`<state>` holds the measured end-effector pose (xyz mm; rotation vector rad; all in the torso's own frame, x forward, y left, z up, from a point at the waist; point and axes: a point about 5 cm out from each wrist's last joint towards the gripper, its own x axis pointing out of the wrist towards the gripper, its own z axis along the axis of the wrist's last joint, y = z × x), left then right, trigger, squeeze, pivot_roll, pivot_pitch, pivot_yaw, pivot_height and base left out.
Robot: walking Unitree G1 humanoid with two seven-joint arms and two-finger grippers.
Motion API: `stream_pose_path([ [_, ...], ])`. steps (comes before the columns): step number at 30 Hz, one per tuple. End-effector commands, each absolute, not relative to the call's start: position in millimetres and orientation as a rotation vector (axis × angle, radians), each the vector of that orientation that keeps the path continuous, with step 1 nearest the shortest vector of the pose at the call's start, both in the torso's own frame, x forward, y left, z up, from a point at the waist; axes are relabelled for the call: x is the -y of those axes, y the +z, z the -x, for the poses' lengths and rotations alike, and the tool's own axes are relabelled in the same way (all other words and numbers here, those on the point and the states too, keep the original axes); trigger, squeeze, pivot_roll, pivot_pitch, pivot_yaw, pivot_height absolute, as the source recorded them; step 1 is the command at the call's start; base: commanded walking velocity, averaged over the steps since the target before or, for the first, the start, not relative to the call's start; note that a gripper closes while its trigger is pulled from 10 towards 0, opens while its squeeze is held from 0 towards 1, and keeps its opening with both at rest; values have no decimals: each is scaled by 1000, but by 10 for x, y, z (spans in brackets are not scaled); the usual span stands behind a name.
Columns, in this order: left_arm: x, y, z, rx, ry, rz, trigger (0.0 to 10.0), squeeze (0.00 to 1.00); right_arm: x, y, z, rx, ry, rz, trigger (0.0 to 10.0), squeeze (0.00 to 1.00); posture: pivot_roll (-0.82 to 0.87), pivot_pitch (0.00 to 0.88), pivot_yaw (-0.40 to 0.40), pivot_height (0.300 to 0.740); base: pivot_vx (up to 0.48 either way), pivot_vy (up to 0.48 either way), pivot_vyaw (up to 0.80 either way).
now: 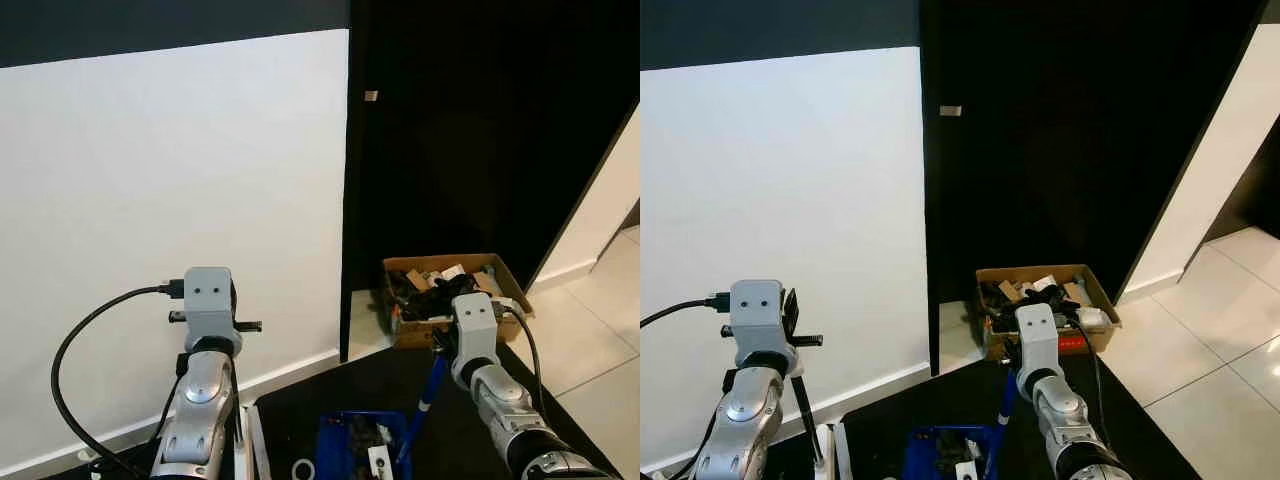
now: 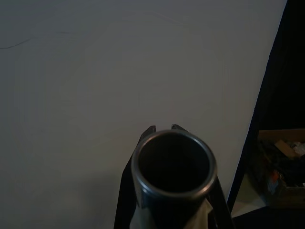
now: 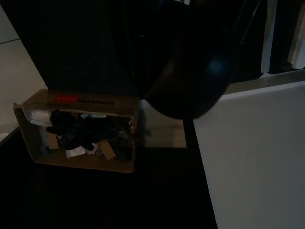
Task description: Sweep floor
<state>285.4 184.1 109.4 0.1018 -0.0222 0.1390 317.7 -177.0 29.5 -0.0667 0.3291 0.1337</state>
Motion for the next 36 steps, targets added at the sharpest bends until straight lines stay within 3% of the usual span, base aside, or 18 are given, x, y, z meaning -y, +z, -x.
stream_pose_path([
  [1,-1838,1164,-2858,50,137,-130,10000,0,1801,381,-3234,-287,117,70,10000,0,84,37,12,740,0,0,0],
  [9,-1833,1155,-2866,45,127,-136,10000,0,1932,547,-3283,-177,57,34,10000,0,78,28,12,740,0,0,0],
  [19,-1853,946,-2882,-15,91,-147,10000,0,1941,599,-3239,-139,180,104,10000,0,56,28,14,740,0,0,0],
  [23,-2001,911,-3055,-54,147,-55,10000,0,1845,633,-3318,-155,216,105,10000,0,50,45,-1,740,0,0,0],
  [36,-1967,1068,-3286,-12,130,-55,10000,0,1655,660,-3420,-206,274,134,10000,0,79,106,-15,740,0,0,0],
])
